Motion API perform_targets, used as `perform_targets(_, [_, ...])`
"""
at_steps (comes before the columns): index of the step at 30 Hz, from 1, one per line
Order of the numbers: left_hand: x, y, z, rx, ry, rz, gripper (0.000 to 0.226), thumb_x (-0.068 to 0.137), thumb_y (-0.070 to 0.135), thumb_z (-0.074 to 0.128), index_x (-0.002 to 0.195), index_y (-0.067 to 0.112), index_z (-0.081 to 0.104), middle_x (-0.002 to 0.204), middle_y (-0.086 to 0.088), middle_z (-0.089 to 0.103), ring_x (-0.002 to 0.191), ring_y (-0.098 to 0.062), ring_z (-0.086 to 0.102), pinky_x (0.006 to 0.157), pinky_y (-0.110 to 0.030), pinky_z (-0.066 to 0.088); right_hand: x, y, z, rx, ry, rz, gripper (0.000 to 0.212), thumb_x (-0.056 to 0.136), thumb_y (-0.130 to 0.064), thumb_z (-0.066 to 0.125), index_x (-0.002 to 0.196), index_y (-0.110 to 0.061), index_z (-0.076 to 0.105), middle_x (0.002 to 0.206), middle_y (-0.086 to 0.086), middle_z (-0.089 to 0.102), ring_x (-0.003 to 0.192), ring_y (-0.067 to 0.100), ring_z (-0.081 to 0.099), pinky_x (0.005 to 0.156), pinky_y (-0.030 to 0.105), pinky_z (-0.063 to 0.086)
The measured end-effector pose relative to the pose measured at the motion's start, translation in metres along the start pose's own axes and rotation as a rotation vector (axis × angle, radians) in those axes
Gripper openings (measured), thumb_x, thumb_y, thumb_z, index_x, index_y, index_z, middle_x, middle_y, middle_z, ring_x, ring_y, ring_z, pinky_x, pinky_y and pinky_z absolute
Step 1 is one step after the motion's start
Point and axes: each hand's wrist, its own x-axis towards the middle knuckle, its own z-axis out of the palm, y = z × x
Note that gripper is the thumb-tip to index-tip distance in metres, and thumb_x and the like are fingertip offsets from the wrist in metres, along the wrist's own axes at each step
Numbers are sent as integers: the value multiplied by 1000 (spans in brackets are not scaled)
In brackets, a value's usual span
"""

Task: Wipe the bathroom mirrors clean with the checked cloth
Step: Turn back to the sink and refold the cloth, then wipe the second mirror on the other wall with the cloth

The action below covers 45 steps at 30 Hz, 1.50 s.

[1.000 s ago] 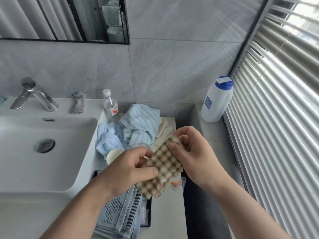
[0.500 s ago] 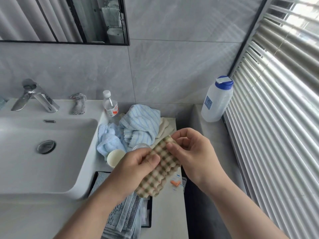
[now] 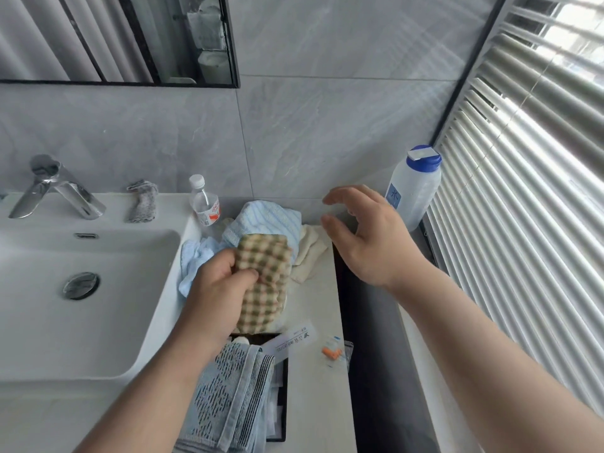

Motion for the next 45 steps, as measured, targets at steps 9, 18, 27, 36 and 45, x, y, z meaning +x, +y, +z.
perform_targets(9, [24,24,4,1,73,32,43,64,37,90,94,30,60,82,23,70,68,-2,64,48,-30,50,71,26,1,-199,-36,-150,37,91,-31,54,117,-7,64,123,11,61,114,34,56,99,26,31])
perform_targets(18, [72,69,0,-104,255,65,5,93,8,55,96,12,53,64,-34,62,41,-31,56,34,-23,35,196,22,-24,-463,156,-390,48,87,-27,55,130,-6,55,137,21,50,119,44,50,95,51,45])
perform_targets(27, [128,177,-15,85,536,497,27,85,17,74,90,33,53,86,12,65,80,-1,62,67,-22,46,362,-51,-110,-735,552,-655,60,75,-19,58,133,-1,53,147,31,41,134,47,43,110,55,33])
perform_targets(36, [191,265,-37,49,677,737,24,83,32,74,85,53,63,98,11,70,95,-17,67,91,-48,53,466,-125,-171,-852,778,-668,77,84,-42,40,150,-4,37,157,19,33,147,36,29,122,50,17])
perform_targets(45, [208,305,-25,75,794,919,37,76,23,80,79,56,62,82,11,70,76,-7,66,71,-23,52,468,-120,-167,-851,826,-674,76,86,-46,43,149,-4,40,156,19,36,146,35,30,121,51,19])
